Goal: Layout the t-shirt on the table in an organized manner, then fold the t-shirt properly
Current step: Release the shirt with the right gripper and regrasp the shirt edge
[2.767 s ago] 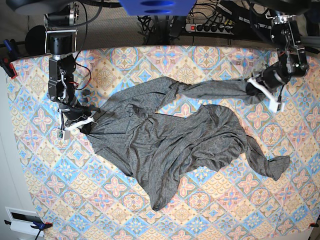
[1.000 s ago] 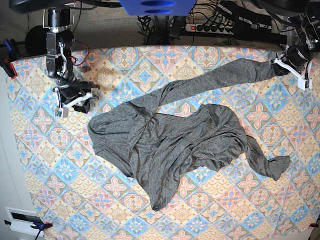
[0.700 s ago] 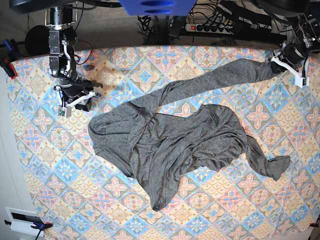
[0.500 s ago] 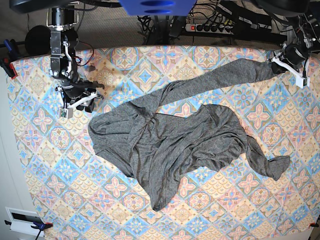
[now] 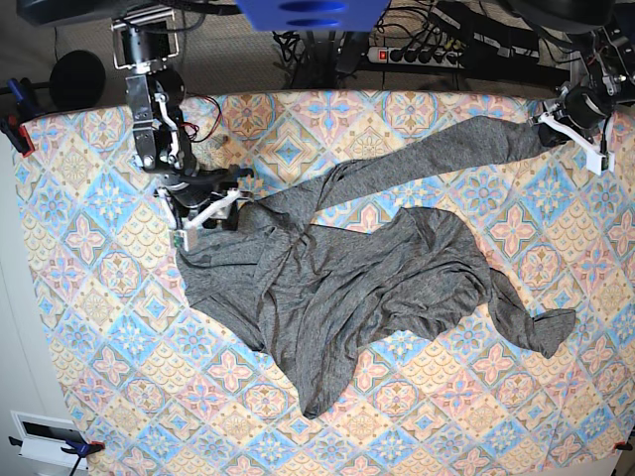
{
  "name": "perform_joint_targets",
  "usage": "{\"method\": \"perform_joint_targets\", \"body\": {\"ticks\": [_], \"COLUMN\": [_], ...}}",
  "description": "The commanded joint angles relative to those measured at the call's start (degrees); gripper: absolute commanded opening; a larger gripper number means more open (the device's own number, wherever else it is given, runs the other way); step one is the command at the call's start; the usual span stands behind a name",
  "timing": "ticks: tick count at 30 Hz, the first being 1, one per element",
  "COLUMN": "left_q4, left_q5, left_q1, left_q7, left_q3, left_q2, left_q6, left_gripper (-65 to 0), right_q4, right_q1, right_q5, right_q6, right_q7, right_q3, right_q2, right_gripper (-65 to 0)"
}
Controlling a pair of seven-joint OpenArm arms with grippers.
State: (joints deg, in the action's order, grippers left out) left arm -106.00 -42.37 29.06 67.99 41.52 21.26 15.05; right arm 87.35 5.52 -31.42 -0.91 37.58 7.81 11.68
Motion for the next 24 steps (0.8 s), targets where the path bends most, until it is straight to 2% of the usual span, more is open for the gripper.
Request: {"method": "perform_joint_targets", "body": {"ticks": [1,5,9,15,16,19,20,22,24], "left_q4": [-0.7,-0.7,-0.7,-0.7,-0.7,-0.7,-0.7,-0.7,-0.7], "left_q5": [-0.7,-0.7,-0.6,-0.6,-0.6,-0.6,-0.6,-0.6,-0.5], "left_q1": [0.2,0.2,0.2,0.2,0.2,0.2,0.2,0.1,0.1], "left_q7": [-0.7,-0.7,-0.8,-0.8,-0.9,-1.0,-1.0,-1.0,-1.0], "left_q3": [0.4,0.4,0.4,0.4,0.4,0.4,0.4,0.4,0.4], "left_q2": [0.9,0.9,0.9,0.9,0.9,0.9,0.9,1.0,1.0], "left_q6": [0.0,0.0,0.0,0.0,0.0,0.0,0.0,0.0,0.0], "left_gripper": [-55.1,-55.1,-55.1,-55.1,-55.1,-55.1,-55.1,-55.2,-55.2], "right_q4": [-0.5,-0.5,-0.9,-1.0,-1.0,-1.0,-1.1,-1.1,-1.1], "right_q1": [0.4,-0.4,-0.4,-0.5,-1.3,-5.2,-7.0,-8.5,-7.4], "right_q5": [-1.9,-2.2,-2.1,-2.2,-2.2,-2.1,-2.0,-1.9,-1.9], "right_q6": [1.0,0.9,0.9,0.9,0.9,0.9,1.0,1.0,1.0], "right_q7": [5.5,5.6,5.6,5.6,5.6,5.6,5.6,5.6,5.6], "right_q3": [1.3,1.5,1.4,1.4,1.4,1.4,1.3,1.4,1.3], "right_q2": [-0.7,-0.9,-3.2,-3.3,-3.3,-3.3,-3.3,-3.2,-2.9], "right_gripper": [-42.5,-42.4,-42.4,-43.3,-45.7,-61.8,-65.0,-62.8,-64.5]}}
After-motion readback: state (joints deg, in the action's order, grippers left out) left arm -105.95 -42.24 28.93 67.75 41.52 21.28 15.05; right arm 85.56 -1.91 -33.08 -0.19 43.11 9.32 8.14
